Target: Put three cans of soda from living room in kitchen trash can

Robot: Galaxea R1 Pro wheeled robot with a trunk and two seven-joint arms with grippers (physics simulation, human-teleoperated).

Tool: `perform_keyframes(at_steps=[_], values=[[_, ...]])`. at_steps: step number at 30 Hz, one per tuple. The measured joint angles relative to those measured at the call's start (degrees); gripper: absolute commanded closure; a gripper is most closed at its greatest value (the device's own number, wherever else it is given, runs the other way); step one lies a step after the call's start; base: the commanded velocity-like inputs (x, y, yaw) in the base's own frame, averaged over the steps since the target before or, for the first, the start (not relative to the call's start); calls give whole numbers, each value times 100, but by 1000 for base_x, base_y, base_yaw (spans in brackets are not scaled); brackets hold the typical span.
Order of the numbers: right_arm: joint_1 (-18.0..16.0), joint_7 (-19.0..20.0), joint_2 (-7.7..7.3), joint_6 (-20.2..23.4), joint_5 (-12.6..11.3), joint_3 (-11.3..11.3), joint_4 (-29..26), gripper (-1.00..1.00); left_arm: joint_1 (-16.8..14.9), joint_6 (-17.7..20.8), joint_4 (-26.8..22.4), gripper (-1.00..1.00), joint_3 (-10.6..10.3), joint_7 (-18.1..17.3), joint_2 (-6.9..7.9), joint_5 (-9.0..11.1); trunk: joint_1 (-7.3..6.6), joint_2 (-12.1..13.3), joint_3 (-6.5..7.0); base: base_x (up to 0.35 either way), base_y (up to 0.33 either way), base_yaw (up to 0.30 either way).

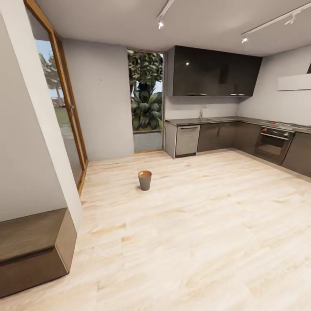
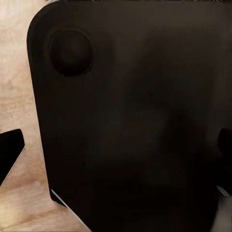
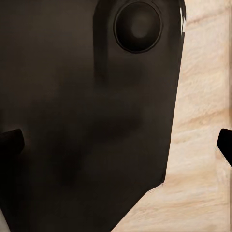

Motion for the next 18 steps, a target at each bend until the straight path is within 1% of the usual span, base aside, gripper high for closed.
perform_keyframes(at_steps=[18], values=[[0,0,13,0,-6,-5,-3,-100,0,-57,0,-100,2,0,-3,0,0,0,-4,348,0,5]])
